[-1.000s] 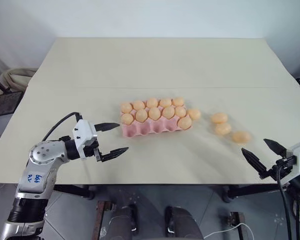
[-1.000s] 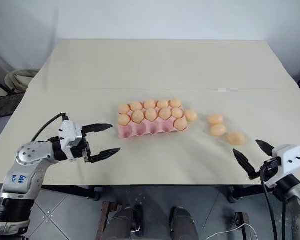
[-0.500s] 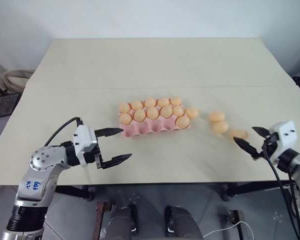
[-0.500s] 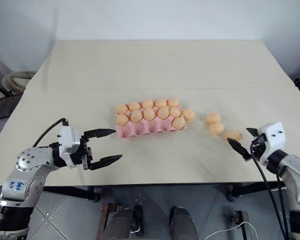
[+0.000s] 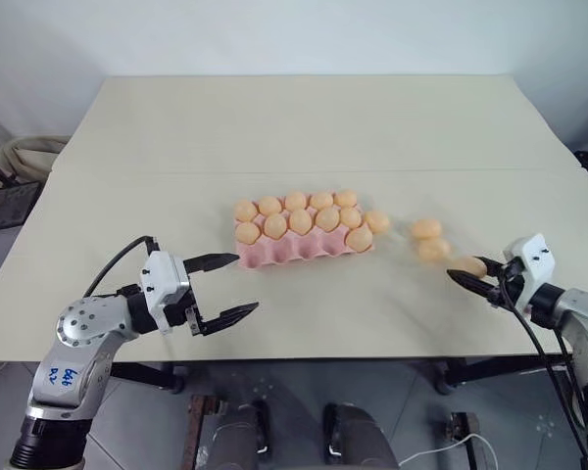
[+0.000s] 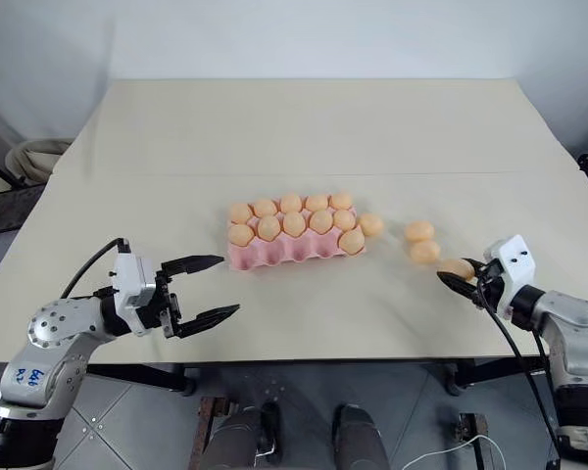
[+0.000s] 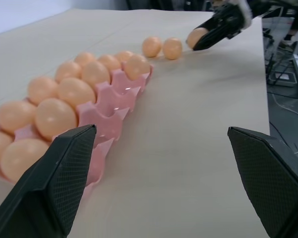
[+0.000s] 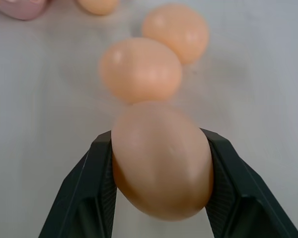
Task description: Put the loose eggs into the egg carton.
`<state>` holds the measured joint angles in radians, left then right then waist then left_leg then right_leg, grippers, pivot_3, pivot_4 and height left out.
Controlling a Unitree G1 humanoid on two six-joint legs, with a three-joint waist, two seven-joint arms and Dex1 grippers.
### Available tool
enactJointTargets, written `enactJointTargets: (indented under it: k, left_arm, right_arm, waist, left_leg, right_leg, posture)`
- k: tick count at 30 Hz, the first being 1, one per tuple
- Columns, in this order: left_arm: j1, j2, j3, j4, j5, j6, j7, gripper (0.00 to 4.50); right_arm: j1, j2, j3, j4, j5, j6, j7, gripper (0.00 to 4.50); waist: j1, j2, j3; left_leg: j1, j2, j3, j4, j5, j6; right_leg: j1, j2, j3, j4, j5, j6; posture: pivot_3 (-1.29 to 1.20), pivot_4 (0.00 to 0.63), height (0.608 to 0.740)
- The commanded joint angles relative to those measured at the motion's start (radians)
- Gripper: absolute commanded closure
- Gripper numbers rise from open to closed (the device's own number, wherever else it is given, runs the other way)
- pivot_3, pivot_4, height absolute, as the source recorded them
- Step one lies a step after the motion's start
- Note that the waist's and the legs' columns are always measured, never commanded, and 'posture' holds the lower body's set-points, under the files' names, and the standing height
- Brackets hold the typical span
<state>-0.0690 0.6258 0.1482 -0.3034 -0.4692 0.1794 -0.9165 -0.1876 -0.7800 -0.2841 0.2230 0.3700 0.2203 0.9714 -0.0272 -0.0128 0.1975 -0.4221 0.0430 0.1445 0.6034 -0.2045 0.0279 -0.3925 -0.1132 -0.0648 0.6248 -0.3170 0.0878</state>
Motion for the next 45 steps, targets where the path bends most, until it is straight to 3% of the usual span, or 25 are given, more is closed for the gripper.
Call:
enactJointTargets:
  k: [1, 3, 7, 12, 15, 22, 23, 29, 33, 36, 45]
  left_arm:
    - [0.015, -0.008, 0.058, -0.019, -0.023, -0.011, 0.034, 0.0]
    - [0.033, -0.009, 0.087, -0.014, -0.025, -0.008, 0.052, 0.0]
    - [0.077, -0.011, 0.112, -0.018, -0.029, 0.009, 0.069, 0.0]
    - [0.088, -0.017, 0.105, -0.034, -0.032, 0.031, 0.09, 0.0]
    - [0.084, -0.019, 0.102, -0.05, -0.03, 0.035, 0.101, 0.0]
    - [0.099, -0.019, 0.108, -0.104, -0.04, 0.054, 0.132, 0.0]
    - [0.102, -0.019, 0.109, -0.11, -0.041, 0.057, 0.135, 0.0]
    - [0.089, -0.015, 0.1, -0.121, -0.047, 0.073, 0.136, 0.0]
    - [0.039, -0.015, 0.066, -0.098, -0.054, 0.087, 0.115, 0.0]
    - [-0.019, -0.022, 0.029, -0.053, -0.05, 0.09, 0.091, 0.0]
    - [-0.152, -0.031, -0.047, 0.09, -0.028, 0.083, 0.02, 0.0]
  right_arm:
    - [0.027, -0.044, -0.042, -0.22, 0.128, 0.101, 0.065, 2.63]
    - [0.013, -0.047, -0.007, -0.348, 0.189, 0.195, 0.064, 2.63]
    - [-0.173, 0.081, 0.126, -0.451, 0.219, 0.334, -0.087, 2.63]
    - [-0.379, 0.237, 0.339, -0.362, 0.106, 0.355, -0.146, 2.63]
    - [-0.445, 0.293, 0.419, -0.248, 0.018, 0.293, -0.15, 2.63]
    - [-0.521, 0.356, 0.467, -0.081, -0.085, 0.234, -0.159, 2.63]
    - [-0.522, 0.357, 0.466, -0.076, -0.093, 0.235, -0.158, 1.92]
    - [-0.477, 0.321, 0.41, -0.189, -0.045, 0.277, -0.122, 0.02]
    - [-0.353, 0.242, 0.318, -0.366, 0.033, 0.283, -0.072, 0.02]
    - [-0.196, 0.191, 0.173, -0.452, 0.079, 0.26, -0.092, 0.02]
    - [0.168, 0.165, -0.167, -0.471, 0.062, 0.08, -0.171, 0.02]
  waist:
    - [-0.001, 0.0, 0.0]
    - [-0.006, 0.0, 0.0]
    - [-0.027, 0.0, 0.0]
    - [-0.024, 0.0, 0.0]
    - [-0.018, -0.001, 0.0]
    - [-0.013, -0.001, -0.001]
    - [-0.013, -0.001, -0.001]
    - [-0.015, -0.001, -0.001]
    - [0.002, -0.001, -0.001]
    - [0.013, -0.002, -0.001]
    - [0.024, -0.002, -0.001]
  left_leg:
    - [0.0, 0.0, 0.0, 0.0, 0.0, 0.0]
    - [0.0, 0.001, 0.0, 0.0, 0.0, 0.0]
    - [0.001, 0.005, 0.001, 0.0, 0.0, -0.002]
    - [-0.002, 0.005, 0.001, -0.003, 0.001, -0.003]
    - [-0.004, 0.003, 0.002, -0.006, 0.0, -0.003]
    - [-0.019, 0.004, 0.006, 0.001, 0.004, 0.0]
    - [-0.019, 0.005, 0.006, 0.003, 0.003, 0.0]
    - [-0.018, 0.006, 0.007, 0.008, 0.0, 0.0]
    - [-0.018, 0.006, 0.007, 0.008, 0.0, 0.0]
    - [-0.019, 0.006, 0.007, 0.006, 0.0, 0.0]
    - [-0.018, 0.007, 0.012, 0.006, 0.0, 0.001]
  right_leg:
    - [0.0, 0.0, 0.0, 0.0, 0.0, 0.0]
    - [0.0, 0.0, 0.001, 0.0, 0.0, 0.0]
    - [-0.001, 0.003, 0.002, 0.001, 0.001, -0.003]
    - [-0.005, 0.002, 0.002, -0.002, -0.002, -0.012]
    - [-0.007, 0.001, 0.001, -0.004, 0.002, -0.006]
    - [-0.021, 0.001, -0.007, 0.002, 0.002, -0.005]
    - [-0.021, 0.001, -0.009, 0.002, 0.002, -0.005]
    - [-0.019, 0.001, -0.013, 0.003, 0.008, -0.002]
    - [-0.019, 0.0, -0.01, 0.001, 0.01, -0.003]
    - [-0.019, -0.001, -0.009, -0.002, 0.01, -0.003]
    - [-0.019, 0.002, -0.013, -0.003, 0.011, -0.002]
  posture:
    - [0.0, 0.15, 0.74]
    - [0.0, 0.15, 0.74]
    - [0.0, 0.15, 0.74]
    - [0.0, 0.15, 0.74]
    - [0.0, 0.15, 0.74]
    - [0.0, 0.15, 0.74]
    - [0.0, 0.15, 0.74]
    - [0.0, 0.15, 0.74]
    - [0.0, 0.15, 0.74]
    - [0.0, 0.15, 0.74]
    - [0.0, 0.15, 0.74]
